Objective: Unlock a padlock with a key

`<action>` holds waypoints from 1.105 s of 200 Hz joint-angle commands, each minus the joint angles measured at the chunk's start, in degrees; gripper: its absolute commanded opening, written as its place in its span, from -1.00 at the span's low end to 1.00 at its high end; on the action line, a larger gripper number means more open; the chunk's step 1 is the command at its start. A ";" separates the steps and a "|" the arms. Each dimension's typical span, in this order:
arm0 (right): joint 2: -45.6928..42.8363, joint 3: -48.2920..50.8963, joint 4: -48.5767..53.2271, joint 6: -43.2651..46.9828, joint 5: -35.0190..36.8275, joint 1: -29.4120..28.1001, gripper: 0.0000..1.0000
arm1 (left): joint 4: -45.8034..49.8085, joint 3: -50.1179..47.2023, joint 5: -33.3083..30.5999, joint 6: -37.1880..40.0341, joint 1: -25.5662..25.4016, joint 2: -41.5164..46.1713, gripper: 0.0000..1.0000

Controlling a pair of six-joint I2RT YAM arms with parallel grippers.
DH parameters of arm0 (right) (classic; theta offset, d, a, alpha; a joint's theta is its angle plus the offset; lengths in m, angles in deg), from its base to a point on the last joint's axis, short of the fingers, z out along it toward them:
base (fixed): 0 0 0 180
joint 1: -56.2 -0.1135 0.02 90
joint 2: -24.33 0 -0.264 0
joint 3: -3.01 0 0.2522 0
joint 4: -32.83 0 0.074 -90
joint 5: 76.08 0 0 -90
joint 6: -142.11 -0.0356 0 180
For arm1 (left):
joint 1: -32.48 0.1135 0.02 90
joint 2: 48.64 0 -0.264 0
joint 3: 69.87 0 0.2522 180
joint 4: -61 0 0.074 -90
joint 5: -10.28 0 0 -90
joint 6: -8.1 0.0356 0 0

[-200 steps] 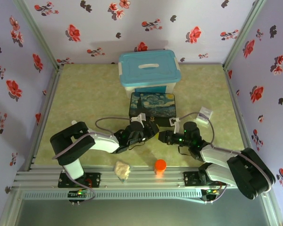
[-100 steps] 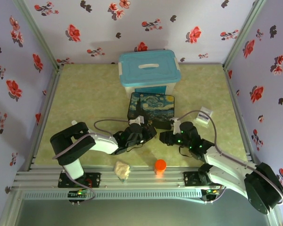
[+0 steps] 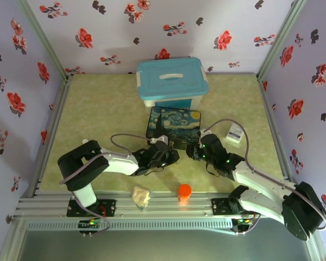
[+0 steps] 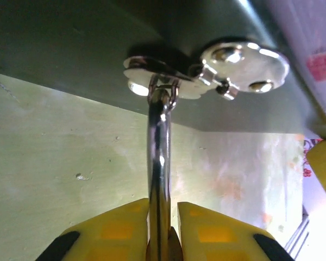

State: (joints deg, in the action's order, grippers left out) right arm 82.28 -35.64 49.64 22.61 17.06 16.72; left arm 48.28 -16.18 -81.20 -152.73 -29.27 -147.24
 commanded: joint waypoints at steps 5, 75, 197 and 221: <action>2.88 -1.60 1.02 0.66 2.74 -0.15 -0.16 | 15.69 2.27 -1.36 6.23 -0.01 0.17 -0.62; 2.31 0.18 0.33 0.59 2.93 -0.15 -0.20 | 32.35 8.75 -8.81 13.73 -0.90 -1.49 -0.49; 4.18 1.72 -0.87 0.25 3.27 -0.15 -0.24 | 50.56 20.29 -22.22 17.01 -7.22 -3.06 -0.47; 5.20 1.85 -1.63 0.06 3.02 -0.15 -0.24 | 50.42 21.57 -22.46 17.64 -7.81 -3.70 -0.50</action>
State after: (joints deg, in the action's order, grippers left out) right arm 86.44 -34.63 49.48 22.57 18.70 16.72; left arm 95.66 2.77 -100.39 -136.78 -36.16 -149.82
